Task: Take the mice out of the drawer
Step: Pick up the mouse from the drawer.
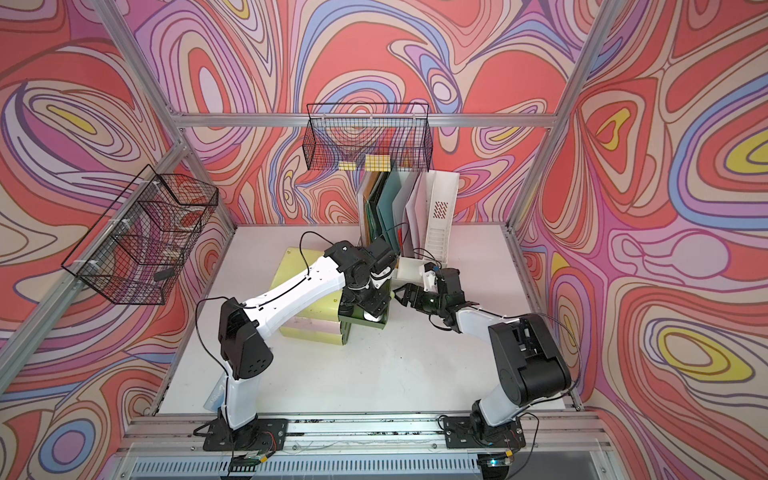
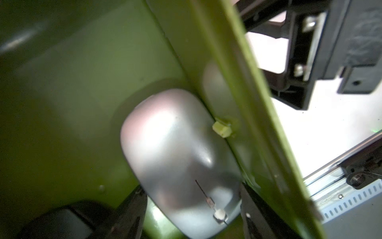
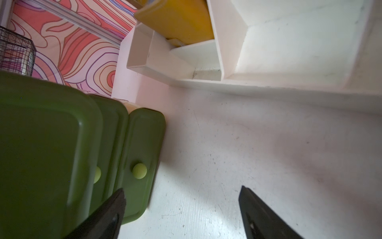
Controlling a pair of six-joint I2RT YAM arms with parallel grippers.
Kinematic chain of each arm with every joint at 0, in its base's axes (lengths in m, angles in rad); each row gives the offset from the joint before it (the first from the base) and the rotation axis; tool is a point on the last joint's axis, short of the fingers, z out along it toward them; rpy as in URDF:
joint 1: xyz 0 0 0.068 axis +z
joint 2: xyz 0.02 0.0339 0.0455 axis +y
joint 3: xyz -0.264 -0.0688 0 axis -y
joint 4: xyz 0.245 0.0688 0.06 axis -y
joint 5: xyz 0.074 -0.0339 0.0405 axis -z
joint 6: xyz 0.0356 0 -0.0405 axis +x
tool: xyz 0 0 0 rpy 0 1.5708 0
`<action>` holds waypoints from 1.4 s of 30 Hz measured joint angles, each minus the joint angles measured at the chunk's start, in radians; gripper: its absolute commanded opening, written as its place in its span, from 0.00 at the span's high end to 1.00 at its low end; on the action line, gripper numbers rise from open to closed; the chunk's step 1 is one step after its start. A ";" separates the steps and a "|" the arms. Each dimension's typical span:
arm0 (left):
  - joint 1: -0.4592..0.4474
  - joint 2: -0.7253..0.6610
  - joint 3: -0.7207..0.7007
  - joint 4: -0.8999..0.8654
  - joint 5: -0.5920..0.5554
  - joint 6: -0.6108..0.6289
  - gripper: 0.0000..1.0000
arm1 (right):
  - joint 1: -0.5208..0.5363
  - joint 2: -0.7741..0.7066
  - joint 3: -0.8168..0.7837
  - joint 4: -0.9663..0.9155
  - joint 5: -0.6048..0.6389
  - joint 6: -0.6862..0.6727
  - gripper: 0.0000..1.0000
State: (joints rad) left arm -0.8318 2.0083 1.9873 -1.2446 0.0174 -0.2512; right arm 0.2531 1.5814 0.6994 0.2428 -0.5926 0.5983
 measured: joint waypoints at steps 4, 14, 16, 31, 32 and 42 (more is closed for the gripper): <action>-0.003 -0.002 -0.010 0.017 -0.034 -0.026 0.26 | 0.011 0.004 0.000 0.014 -0.001 0.002 0.11; -0.005 -0.003 -0.016 0.011 -0.241 -0.065 0.25 | 0.021 0.005 0.000 0.020 0.000 0.005 0.11; -0.006 -0.004 -0.016 0.010 -0.264 -0.068 0.24 | 0.025 0.005 0.000 0.021 0.000 0.006 0.11; 0.000 -0.055 -0.097 0.106 -0.232 -0.010 0.57 | 0.040 0.005 0.002 0.029 0.001 0.006 0.11; 0.002 -0.057 -0.097 0.108 -0.225 -0.004 0.58 | 0.040 0.005 0.002 0.030 0.001 0.006 0.11; 0.000 -0.073 -0.001 0.082 -0.204 0.047 0.61 | 0.041 0.005 0.002 0.031 0.004 0.006 0.11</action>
State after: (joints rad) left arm -0.8314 1.9350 1.9862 -1.1625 -0.1871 -0.2043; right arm 0.2943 1.5864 0.7013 0.2737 -0.5884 0.6048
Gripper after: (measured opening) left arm 0.592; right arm 0.895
